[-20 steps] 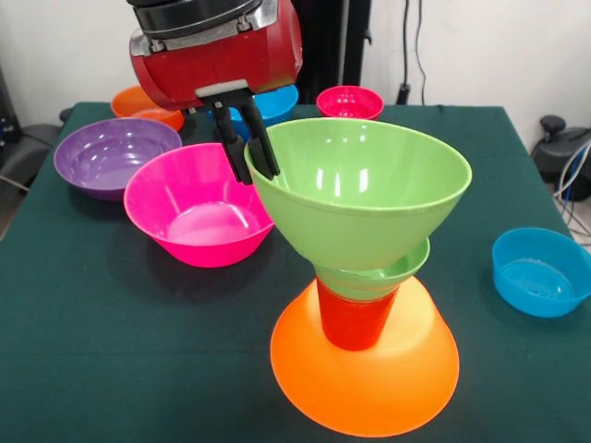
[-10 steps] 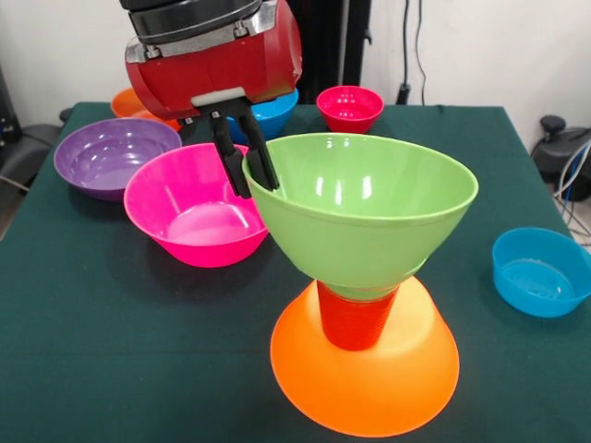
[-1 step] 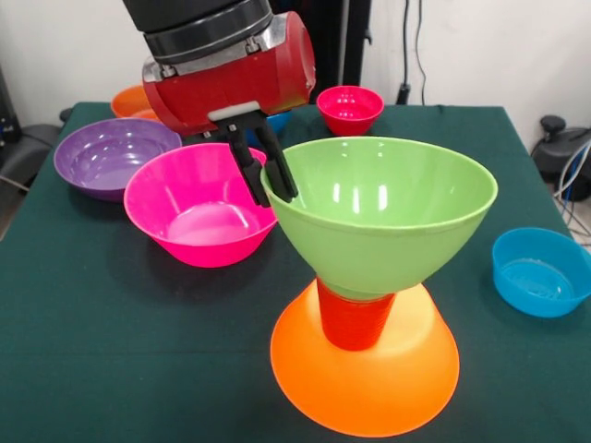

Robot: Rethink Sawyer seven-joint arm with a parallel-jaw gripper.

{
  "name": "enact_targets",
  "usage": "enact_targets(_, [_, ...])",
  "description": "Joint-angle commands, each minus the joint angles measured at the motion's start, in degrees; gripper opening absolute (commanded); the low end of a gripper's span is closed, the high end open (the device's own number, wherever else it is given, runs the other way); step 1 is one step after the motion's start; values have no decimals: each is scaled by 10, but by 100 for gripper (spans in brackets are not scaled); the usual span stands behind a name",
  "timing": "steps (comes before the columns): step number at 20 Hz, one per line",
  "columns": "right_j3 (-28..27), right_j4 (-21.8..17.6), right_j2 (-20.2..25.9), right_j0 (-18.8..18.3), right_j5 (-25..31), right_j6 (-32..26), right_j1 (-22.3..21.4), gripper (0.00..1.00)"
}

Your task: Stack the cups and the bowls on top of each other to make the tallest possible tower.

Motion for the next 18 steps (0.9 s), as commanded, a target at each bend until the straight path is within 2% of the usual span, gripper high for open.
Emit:
enact_targets(1, [27,15,12,13,38,-14,12,0])
enact_targets(18, [1,-1,-8,30,132,-22,18,0])
